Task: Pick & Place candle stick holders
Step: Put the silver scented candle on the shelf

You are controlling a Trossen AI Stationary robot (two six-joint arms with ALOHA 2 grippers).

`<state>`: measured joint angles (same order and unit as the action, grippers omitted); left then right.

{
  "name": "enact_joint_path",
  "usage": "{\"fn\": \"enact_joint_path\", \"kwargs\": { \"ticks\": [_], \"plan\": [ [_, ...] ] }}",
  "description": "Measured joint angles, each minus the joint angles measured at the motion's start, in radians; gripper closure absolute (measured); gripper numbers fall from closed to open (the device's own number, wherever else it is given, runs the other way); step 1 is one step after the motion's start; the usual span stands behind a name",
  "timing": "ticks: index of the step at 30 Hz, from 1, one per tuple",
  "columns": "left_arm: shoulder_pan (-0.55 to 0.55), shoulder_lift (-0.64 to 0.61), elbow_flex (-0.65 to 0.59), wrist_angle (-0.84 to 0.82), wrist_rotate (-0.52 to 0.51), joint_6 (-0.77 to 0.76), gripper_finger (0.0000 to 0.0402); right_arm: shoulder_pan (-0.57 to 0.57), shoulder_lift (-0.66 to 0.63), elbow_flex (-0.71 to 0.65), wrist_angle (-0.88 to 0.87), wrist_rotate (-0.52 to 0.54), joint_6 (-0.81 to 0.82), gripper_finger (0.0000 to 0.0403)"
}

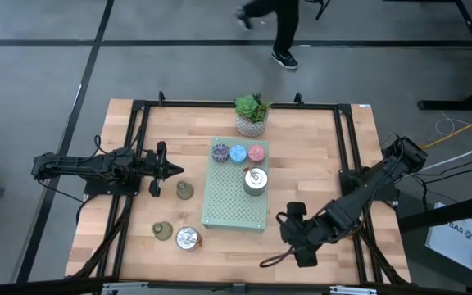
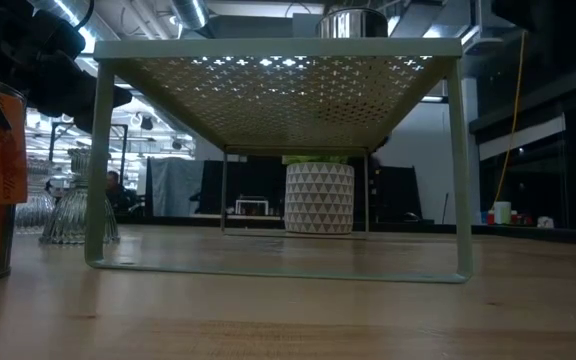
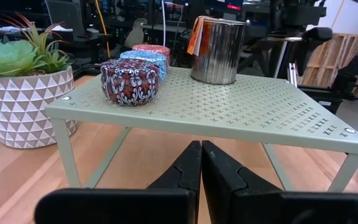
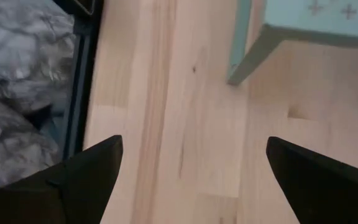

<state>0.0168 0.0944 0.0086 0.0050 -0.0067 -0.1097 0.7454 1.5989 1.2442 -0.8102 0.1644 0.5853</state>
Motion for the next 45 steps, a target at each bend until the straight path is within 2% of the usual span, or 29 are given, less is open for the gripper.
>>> {"fn": "enact_joint_path", "kwargs": {
  "ticks": [3, 6, 9, 12, 15, 19, 26, 30, 35, 40, 45],
  "plan": [
    [0.0, 0.0, 0.0, 0.0, 0.0, 0.0, 0.0395, 0.041, -0.007, -0.002, -0.046, 0.046, -0.037, 0.0004],
    [0.0, 0.0, 0.0, 0.0, 0.0, 0.0, 0.0395, 0.085, -0.053, -0.048, -0.016, 0.117, -0.063, 0.0004],
    [0.0, 0.0, 0.0, 0.0, 0.0, 0.0, 0.0395, 0.126, -0.136, -0.135, 0.122, 0.142, -0.102, 0.0004],
    [0.0, 0.0, 0.0, 0.002, -0.002, 0.047, 0.0395, 0.149, -0.238, -0.253, 0.351, 0.137, -0.181, 0.0004],
    [0.0, 0.0, 0.0, 0.002, -0.002, 0.093, 0.0395, 0.152, -0.323, -0.394, 0.578, 0.078, -0.279, 0.0004],
    [0.0, 0.0, 0.0, 0.002, -0.001, 0.096, 0.0395, 0.152, -0.411, -0.581, 0.83, 0.03, -0.327, 0.0004],
    [0.0, 0.0, 0.0, 0.002, -0.001, 0.097, 0.0395, 0.146, -0.545, -0.829, 1.109, 0.032, -0.441, 0.0004],
    [0.0, 0.0, 0.0, 0.003, -0.001, 0.097, 0.0395, 0.111, -0.651, -0.916, 1.132, 0.034, -0.501, 0.0004],
    [0.0, -0.001, -0.001, 0.014, -0.001, 0.097, 0.0395, 0.009, -0.815, -1.022, 1.139, 0.008, -0.638, 0.0004],
    [0.0, 0.0, -0.001, 0.015, -0.001, 0.097, 0.0395, -0.137, -0.967, -1.1, 1.152, -0.078, -0.743, 0.0004],
    [0.0, 0.0, -0.001, 0.022, 0.0, 0.097, 0.0395, -0.325, -1.073, -1.144, 1.144, -0.222, -0.782, 0.0004]
  ]
}}
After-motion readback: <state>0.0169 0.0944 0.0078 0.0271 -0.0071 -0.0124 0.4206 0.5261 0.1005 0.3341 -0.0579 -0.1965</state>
